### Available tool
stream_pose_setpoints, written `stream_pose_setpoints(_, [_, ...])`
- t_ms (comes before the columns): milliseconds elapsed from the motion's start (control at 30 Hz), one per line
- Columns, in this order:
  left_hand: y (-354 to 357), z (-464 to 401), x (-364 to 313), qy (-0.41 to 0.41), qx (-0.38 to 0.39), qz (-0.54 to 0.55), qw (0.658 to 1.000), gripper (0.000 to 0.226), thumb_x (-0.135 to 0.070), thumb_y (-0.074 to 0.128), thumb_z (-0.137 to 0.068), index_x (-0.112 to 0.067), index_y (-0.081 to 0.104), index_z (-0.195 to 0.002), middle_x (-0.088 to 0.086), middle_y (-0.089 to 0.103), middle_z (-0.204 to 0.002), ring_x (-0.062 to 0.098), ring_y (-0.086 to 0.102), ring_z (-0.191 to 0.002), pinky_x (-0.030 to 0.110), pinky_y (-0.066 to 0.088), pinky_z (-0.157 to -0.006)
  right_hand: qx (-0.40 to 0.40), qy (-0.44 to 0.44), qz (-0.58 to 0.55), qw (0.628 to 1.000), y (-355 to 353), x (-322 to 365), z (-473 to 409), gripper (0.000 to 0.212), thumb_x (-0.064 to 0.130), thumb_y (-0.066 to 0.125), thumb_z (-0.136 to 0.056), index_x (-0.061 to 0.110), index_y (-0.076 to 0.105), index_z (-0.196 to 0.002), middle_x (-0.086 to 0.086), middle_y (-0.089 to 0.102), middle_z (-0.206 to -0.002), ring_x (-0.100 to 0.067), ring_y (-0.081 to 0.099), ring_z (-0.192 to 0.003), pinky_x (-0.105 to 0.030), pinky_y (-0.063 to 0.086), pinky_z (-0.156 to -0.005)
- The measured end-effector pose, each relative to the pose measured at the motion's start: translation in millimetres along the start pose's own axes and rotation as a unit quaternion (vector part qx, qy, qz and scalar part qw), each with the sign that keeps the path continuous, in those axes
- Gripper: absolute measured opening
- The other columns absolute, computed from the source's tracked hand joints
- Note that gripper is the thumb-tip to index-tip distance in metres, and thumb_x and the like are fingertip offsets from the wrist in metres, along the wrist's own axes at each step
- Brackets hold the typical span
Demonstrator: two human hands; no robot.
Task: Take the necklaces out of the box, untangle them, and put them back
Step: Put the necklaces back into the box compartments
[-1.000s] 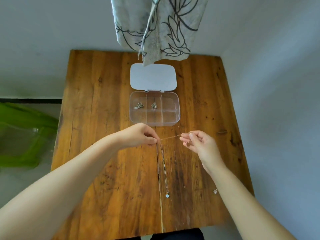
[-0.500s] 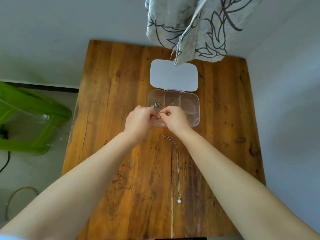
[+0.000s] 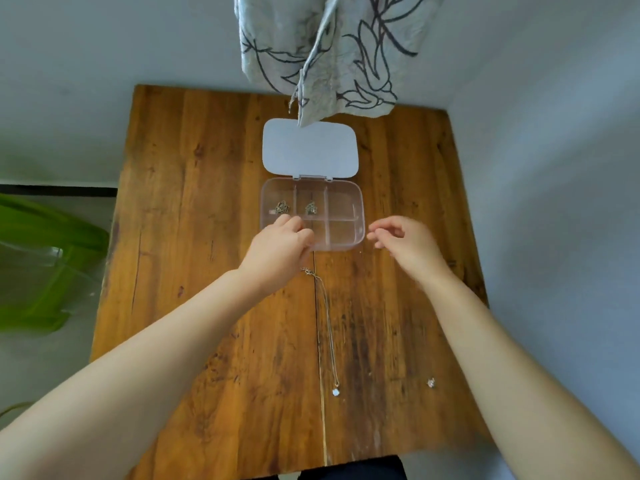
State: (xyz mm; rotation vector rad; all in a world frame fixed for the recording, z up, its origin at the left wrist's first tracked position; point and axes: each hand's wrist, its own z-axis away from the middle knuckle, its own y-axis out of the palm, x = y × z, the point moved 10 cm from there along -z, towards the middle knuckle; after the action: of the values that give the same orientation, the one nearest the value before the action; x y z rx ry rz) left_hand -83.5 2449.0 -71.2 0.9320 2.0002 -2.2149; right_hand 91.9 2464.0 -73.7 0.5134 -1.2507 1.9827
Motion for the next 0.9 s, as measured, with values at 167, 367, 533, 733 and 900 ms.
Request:
stream_pose_setpoints(167, [65.7, -13.3, -107.4, 0.097, 0.116, 0.054, 0.987, 0.028, -0.019, 0.045, -0.094, -0.012, 0.055, -0.119, 0.009, 0.057, -0.113, 0.026, 0.048, -0.104, 0.036, 0.044, -0.076, -0.061, 0.125, 0.057, 0.989, -58.5, -125.2, 65.3, 0.014, 0.014, 0.052, -0.093, 0.020, 0.064, -0.097, 0.000, 0.070, -0.096, -0.013, 0.065, -0.086, -0.014, 0.042, -0.064])
stream_pose_setpoints(367, [167.2, -5.0, -191.7, 0.171, 0.273, 0.006, 0.947, 0.043, -0.008, 0.044, -0.093, -0.015, 0.037, -0.136, 0.012, 0.044, -0.133, 0.029, 0.039, -0.122, 0.040, 0.042, -0.094, -0.003, 0.222, 0.148, 0.964, -1.0, -222.1, 151.4, 0.022, 0.035, 0.056, -0.091, 0.019, 0.058, -0.108, 0.003, 0.064, -0.102, -0.013, 0.061, -0.087, -0.025, 0.051, -0.071])
stream_pose_setpoints(533, [198.4, 6.7, -204.0, 0.213, 0.293, -0.053, 0.931, 0.053, -0.003, 0.047, -0.091, -0.021, 0.034, -0.139, 0.010, 0.036, -0.134, 0.028, 0.034, -0.119, 0.037, 0.038, -0.091, -0.074, 0.221, 0.123, 0.965, 6.7, -225.3, 162.1, 0.019, 0.030, 0.056, -0.092, 0.016, 0.056, -0.105, -0.001, 0.059, -0.106, -0.017, 0.061, -0.090, -0.029, 0.053, -0.075])
stream_pose_setpoints(733, [201.4, 5.7, -208.7, 0.232, 0.270, -0.062, 0.932, 0.043, -0.010, 0.050, -0.092, -0.022, 0.040, -0.133, 0.009, 0.038, -0.130, 0.027, 0.036, -0.117, 0.036, 0.039, -0.092, -0.071, 0.207, 0.117, 0.969, 6.1, -226.1, 158.6, 0.017, 0.020, 0.056, -0.092, 0.013, 0.055, -0.108, -0.004, 0.058, -0.112, -0.017, 0.061, -0.096, -0.025, 0.051, -0.082])
stream_pose_setpoints(900, [201.6, 2.8, -210.0, 0.227, 0.279, -0.065, 0.931, 0.033, -0.021, 0.048, -0.094, -0.020, 0.044, -0.127, 0.008, 0.038, -0.130, 0.025, 0.036, -0.117, 0.036, 0.037, -0.096, -0.036, 0.217, 0.103, 0.970, 1.7, -232.8, 157.5, 0.019, 0.017, 0.056, -0.092, 0.011, 0.061, -0.109, -0.006, 0.059, -0.114, -0.016, 0.061, -0.094, -0.023, 0.050, -0.086])
